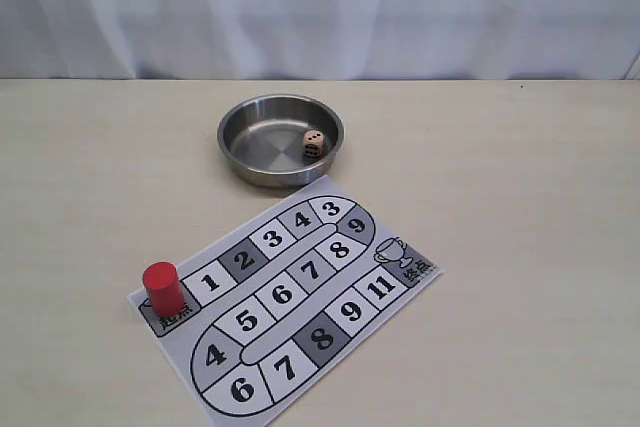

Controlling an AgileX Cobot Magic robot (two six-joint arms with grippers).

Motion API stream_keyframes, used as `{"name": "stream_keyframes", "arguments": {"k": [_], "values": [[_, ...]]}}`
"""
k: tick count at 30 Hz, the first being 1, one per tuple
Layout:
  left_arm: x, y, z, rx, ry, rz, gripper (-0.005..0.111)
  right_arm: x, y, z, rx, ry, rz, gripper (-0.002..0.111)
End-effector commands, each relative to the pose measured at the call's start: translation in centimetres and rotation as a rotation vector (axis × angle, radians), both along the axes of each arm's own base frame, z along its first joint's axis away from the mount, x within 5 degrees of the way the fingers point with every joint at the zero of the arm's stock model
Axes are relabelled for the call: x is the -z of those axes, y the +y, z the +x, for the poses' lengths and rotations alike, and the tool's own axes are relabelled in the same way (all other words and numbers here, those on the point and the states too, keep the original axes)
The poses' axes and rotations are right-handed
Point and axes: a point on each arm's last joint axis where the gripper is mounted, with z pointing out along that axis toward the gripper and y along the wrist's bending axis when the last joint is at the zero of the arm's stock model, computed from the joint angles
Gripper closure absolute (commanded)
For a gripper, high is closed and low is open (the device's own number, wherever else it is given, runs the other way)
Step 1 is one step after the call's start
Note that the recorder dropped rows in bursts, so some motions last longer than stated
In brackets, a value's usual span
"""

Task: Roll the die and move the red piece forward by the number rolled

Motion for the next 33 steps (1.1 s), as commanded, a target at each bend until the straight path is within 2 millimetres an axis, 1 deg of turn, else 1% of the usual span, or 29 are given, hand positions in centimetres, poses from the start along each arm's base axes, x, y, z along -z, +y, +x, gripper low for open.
{"name": "stream_keyframes", "arguments": {"k": [1,12,15,20,22,28,31,33], "values": [[0.0,0.0,0.0,-0.001,-0.006,-0.004,0.107,0.0,0.0,0.0,0.003,-0.008,-0.002,0.104],[0.0,0.0,0.0,-0.001,-0.008,-0.004,0.107,0.0,0.0,0.0,0.003,-0.008,-0.002,0.104],[-0.5,0.0,0.1,-0.001,-0.061,-0.006,0.107,0.0,0.0,0.0,0.003,-0.008,-0.002,0.104],[-0.6,0.0,0.1,-0.001,-0.07,-0.006,0.107,0.0,0.0,0.0,0.003,-0.008,-0.002,0.104],[-0.9,0.0,0.1,-0.001,-0.107,-0.006,0.107,0.0,0.0,0.0,0.003,-0.008,-0.002,0.104],[-2.3,0.1,0.0,-0.008,-0.263,-0.133,0.107,0.0,0.0,0.0,0.003,-0.008,-0.002,0.104],[-2.7,0.0,0.0,-0.008,-0.25,-0.26,0.107,0.0,0.0,0.0,0.003,-0.008,-0.002,0.104],[-3.4,-0.1,-0.2,0.002,-0.245,-0.279,0.107,0.0,0.0,0.0,0.003,-0.008,-0.002,0.104]]}}
